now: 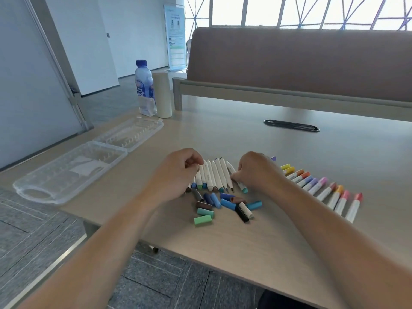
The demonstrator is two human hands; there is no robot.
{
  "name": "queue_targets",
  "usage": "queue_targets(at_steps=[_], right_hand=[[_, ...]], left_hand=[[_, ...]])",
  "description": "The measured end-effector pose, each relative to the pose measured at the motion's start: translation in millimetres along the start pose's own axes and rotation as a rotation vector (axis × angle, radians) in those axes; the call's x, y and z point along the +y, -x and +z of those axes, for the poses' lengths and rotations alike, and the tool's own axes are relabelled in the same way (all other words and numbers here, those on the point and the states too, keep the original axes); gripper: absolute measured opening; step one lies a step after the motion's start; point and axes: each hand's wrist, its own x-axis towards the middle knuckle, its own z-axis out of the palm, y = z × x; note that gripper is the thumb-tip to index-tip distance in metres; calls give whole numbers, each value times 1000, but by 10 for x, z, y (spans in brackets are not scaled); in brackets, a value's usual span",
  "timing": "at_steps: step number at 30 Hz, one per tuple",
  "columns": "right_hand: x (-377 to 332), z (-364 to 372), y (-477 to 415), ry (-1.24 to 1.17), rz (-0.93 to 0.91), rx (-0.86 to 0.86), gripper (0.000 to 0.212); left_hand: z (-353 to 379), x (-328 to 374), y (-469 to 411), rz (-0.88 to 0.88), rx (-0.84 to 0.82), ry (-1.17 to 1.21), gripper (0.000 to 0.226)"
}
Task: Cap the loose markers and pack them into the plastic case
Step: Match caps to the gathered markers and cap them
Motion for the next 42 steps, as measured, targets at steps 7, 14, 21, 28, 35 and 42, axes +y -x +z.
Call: queue_targets(at_steps=[7,14,21,28,35,42], right_hand=[[-141,-93,128,93,18,-13,20],[12,-303,194,-326,-182,78,16],[39,-203,387,-599,-309,52,17],[19,-113,440,-654,-318,29,16],[8,-92,438,-644,-317,48,16],[10,-108,431,-639,-307,58,19]], left_hand=[[-81,94,194,19,-32,-19,10],[-120,51,335,26,-143,-21,4],[-58,-5,418,59,-279,-35,5],[-52,-80,451,84,-295,-96,5],[-76,-63,462,97,-300,-123,11],[-85,-12,459,134,-319,-204,9]])
